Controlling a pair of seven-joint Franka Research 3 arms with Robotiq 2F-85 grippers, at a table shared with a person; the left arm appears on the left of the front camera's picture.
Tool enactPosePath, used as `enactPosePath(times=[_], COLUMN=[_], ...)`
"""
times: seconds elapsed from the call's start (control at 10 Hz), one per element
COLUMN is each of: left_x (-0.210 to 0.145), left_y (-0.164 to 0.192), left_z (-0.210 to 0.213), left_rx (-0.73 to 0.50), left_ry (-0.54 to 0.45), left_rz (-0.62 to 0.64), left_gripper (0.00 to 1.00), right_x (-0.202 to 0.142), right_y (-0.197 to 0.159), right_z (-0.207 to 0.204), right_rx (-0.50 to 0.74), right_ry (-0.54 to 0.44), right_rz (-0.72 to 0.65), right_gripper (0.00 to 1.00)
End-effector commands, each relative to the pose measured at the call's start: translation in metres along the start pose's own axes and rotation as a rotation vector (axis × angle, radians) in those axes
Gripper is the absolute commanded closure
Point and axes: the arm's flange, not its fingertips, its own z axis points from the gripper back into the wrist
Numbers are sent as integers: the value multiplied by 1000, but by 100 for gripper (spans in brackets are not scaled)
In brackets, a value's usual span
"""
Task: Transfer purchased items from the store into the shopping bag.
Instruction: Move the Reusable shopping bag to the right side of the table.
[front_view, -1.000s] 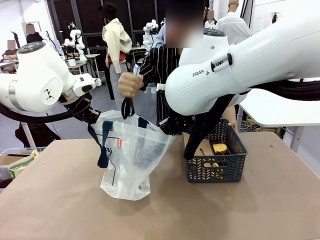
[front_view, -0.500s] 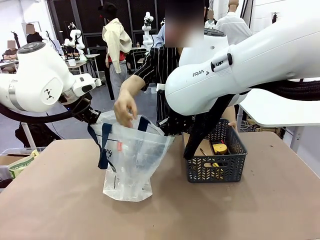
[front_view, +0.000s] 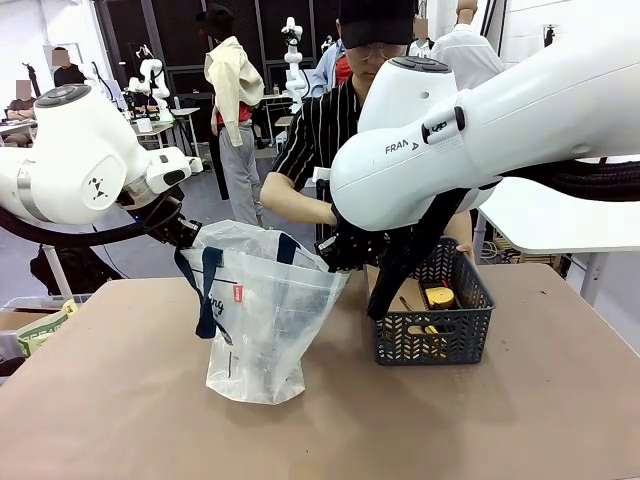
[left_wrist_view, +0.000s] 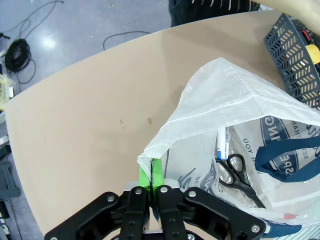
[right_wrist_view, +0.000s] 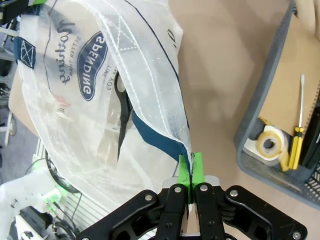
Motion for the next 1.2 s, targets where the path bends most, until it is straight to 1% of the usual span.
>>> enactPosePath(times=[0.0,1.1], left_x=[-3,-3], left_y=[4,4], left_z=[3,3], left_rx=[8,8], left_ry=[-2,-2], left_rz=[17,17], left_gripper=[100,100], right_x=[0,0], right_y=[-1,-1], right_z=[0,0], right_rx=[3,3], right_ry=[1,1], right_rz=[-6,-6], right_gripper=[100,100])
